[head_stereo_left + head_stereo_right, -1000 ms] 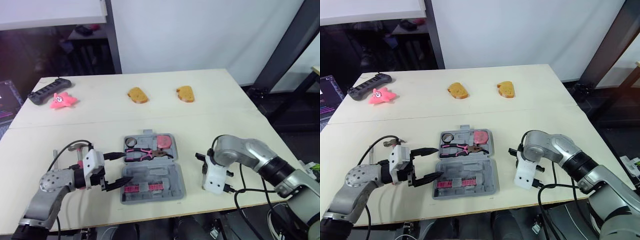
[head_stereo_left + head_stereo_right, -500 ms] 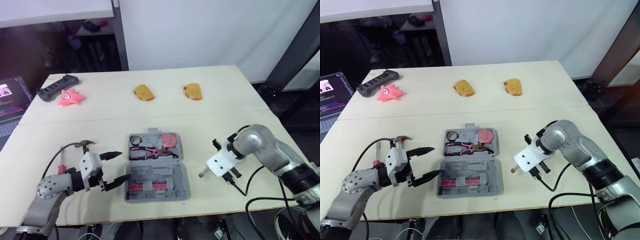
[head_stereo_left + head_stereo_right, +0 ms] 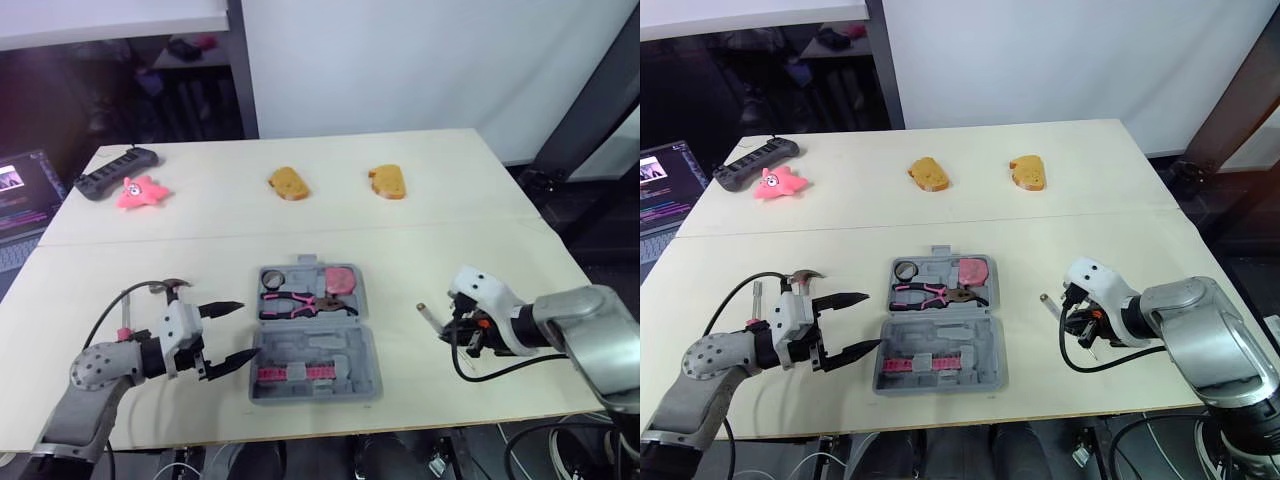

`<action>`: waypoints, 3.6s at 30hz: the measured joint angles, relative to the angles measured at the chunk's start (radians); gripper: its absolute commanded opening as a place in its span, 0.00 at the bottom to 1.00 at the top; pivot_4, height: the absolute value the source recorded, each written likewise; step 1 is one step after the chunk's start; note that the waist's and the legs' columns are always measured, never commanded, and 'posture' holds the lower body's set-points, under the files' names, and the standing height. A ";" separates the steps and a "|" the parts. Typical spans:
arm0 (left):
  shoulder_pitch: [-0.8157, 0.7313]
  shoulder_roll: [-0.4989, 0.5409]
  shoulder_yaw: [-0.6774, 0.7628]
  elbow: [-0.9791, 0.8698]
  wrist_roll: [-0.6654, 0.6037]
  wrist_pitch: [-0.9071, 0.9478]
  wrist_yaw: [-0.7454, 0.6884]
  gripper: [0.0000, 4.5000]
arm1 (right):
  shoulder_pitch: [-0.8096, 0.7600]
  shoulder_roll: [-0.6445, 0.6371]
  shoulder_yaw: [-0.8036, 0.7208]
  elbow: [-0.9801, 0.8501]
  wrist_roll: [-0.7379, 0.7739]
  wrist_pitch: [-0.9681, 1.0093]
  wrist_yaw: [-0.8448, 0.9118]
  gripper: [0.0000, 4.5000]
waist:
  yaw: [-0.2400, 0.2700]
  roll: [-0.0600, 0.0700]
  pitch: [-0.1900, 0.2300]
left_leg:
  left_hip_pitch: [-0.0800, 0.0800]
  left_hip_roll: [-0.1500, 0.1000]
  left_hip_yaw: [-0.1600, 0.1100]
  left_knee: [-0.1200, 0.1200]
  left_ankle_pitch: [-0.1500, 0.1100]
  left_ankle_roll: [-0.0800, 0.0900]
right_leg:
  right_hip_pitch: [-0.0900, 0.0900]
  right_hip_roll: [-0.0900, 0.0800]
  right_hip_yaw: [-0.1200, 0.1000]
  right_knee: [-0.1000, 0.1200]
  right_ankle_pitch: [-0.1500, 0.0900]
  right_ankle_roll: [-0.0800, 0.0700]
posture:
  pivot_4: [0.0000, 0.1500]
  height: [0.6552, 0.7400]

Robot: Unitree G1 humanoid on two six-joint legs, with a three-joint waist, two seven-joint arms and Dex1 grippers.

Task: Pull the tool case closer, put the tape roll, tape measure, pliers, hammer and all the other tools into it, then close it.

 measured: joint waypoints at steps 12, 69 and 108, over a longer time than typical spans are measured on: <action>-0.054 -0.003 -0.025 0.047 0.000 0.014 -0.068 1.00 | 0.066 0.274 -0.222 0.008 0.105 0.186 -0.379 0.01 | 0.000 0.000 0.000 | 0.000 0.000 -0.001 -0.001 0.000 0.000 | -0.001 0.001 0.000 0.001 0.001 0.002 | 1.00 1.00; -0.173 0.011 -0.042 0.138 0.001 0.029 -0.139 1.00 | 0.657 0.619 0.066 0.074 0.015 -0.873 -0.873 0.00 | 0.002 -0.004 -0.003 | -0.001 0.000 -0.004 -0.003 0.000 0.001 | 0.000 0.001 -0.001 0.001 -0.003 0.004 | 1.00 1.00; -0.029 0.145 0.072 0.147 -0.013 0.041 -0.234 1.00 | -0.701 0.514 0.895 0.410 0.145 -0.267 -0.370 0.00 | -0.031 0.000 -0.001 | -0.018 0.000 -0.003 0.000 0.002 -0.002 | -0.022 -0.001 -0.002 0.007 0.004 0.002 | 1.00 1.00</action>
